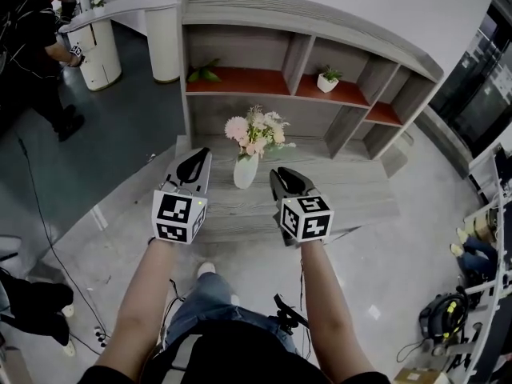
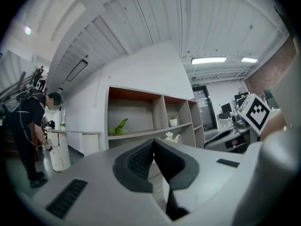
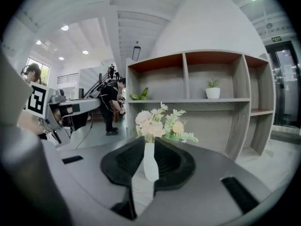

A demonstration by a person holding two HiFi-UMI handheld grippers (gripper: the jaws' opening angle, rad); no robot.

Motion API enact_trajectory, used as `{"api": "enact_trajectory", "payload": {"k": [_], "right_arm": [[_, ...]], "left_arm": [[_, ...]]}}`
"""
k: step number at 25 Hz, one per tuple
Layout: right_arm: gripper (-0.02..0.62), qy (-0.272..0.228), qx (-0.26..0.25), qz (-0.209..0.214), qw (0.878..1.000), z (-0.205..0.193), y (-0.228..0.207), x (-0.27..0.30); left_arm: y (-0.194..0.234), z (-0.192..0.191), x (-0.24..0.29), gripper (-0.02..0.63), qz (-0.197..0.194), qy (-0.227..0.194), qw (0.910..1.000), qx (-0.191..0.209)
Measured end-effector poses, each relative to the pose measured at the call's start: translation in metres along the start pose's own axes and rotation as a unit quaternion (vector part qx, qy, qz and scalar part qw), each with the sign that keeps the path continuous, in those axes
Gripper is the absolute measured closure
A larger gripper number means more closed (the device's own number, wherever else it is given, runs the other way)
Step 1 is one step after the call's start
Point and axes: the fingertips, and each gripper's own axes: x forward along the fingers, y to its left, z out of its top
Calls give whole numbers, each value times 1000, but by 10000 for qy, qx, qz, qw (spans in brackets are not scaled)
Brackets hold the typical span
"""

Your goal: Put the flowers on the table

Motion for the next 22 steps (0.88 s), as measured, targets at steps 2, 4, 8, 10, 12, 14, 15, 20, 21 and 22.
{"api": "enact_trajectory", "payload": {"k": [2, 4, 8, 10, 12, 14, 15, 20, 21, 22], "right_arm": [[575, -167, -120, -94, 9997, 13, 1, -13], [580, -238, -337, -150, 9990, 24, 4, -24], [580, -417, -655, -260, 9966, 46, 13, -47], [580, -620, -667, -334, 9953, 58, 16, -59], [580, -793, -645, -447, 9938, 66, 19, -70], [580, -901, -585, -575, 9925, 68, 19, -80], [581, -933, -546, -638, 9921, 68, 18, -84], [580, -1003, -481, -831, 9903, 76, 14, -98], [580, -1029, -485, -868, 9897, 79, 12, -100], [581, -1062, -485, -911, 9890, 82, 10, -103]], "left_arm": [[-1, 5, -2, 595, 30, -55, 10000, 17], [-2, 10, -4, 595, 49, -102, 9999, 40], [-5, 15, -9, 595, 55, -141, 9997, 175], [-5, 18, -10, 595, 75, -178, 9996, 224], [-3, 22, -11, 595, 100, -229, 9994, 231], [-2, 26, -12, 595, 119, -266, 9992, 258], [-2, 28, -12, 595, 123, -284, 9991, 284], [-2, 40, -17, 595, 182, -350, 9983, 432], [-1, 42, -18, 595, 212, -361, 9982, 430], [0, 43, -20, 595, 248, -371, 9982, 406]]}}
